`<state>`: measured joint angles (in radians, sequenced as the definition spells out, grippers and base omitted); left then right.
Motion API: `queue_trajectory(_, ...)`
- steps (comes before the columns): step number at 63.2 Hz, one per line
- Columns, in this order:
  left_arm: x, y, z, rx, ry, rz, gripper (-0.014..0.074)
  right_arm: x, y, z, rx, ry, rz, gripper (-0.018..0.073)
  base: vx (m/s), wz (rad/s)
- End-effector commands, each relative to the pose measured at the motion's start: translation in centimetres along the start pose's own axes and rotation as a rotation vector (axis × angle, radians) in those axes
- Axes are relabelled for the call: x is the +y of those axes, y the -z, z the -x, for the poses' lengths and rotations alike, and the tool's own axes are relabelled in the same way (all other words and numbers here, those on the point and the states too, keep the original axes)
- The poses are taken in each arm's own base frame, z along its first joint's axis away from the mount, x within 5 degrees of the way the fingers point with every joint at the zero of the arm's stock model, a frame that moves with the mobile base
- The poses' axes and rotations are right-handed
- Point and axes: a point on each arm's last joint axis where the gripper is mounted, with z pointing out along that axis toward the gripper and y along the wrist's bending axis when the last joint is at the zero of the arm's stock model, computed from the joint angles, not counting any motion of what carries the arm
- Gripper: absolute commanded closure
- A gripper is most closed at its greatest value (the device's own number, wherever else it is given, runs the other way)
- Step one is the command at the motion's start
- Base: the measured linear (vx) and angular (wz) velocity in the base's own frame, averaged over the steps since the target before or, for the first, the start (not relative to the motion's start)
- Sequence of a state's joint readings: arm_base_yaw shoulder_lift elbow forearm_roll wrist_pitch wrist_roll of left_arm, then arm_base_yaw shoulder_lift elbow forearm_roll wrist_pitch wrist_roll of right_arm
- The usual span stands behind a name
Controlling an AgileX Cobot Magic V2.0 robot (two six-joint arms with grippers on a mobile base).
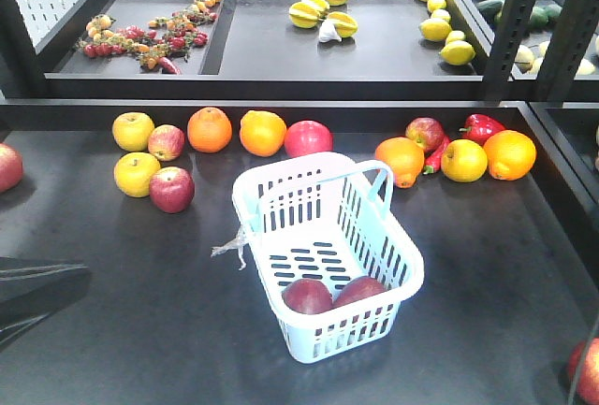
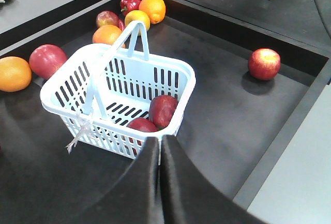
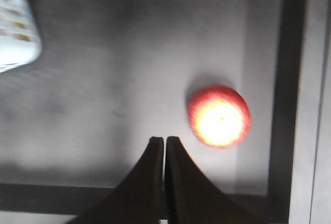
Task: Pick three apples into basket with both arms
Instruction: 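Move the right gripper over the third red apple nearest the robot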
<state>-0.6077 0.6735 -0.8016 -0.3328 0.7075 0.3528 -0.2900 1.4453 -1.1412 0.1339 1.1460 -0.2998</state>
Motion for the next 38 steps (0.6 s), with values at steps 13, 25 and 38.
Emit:
queue_trajectory(13, 0.1, 0.5, 1.1, -0.085, 0.022, 0.01, 0.0604, -1.5, -1.2, 0.3, 0.046, -0.03, -0.014, 0.0091, 0.0, 0.0)
queue_trajectory(25, 0.1, 0.5, 1.1, -0.085, 0.022, 0.01, 0.0604, -2.8, -3.6, 0.5, 0.161, -0.082, -0.086, -0.017, 0.0, 0.0)
queue_trajectory(38, 0.1, 0.5, 1.1, -0.085, 0.022, 0.01, 0.0604, -3.7, -6.7, 1.0, 0.244, -0.098, -0.095, -0.0149, 0.0, 0.0)
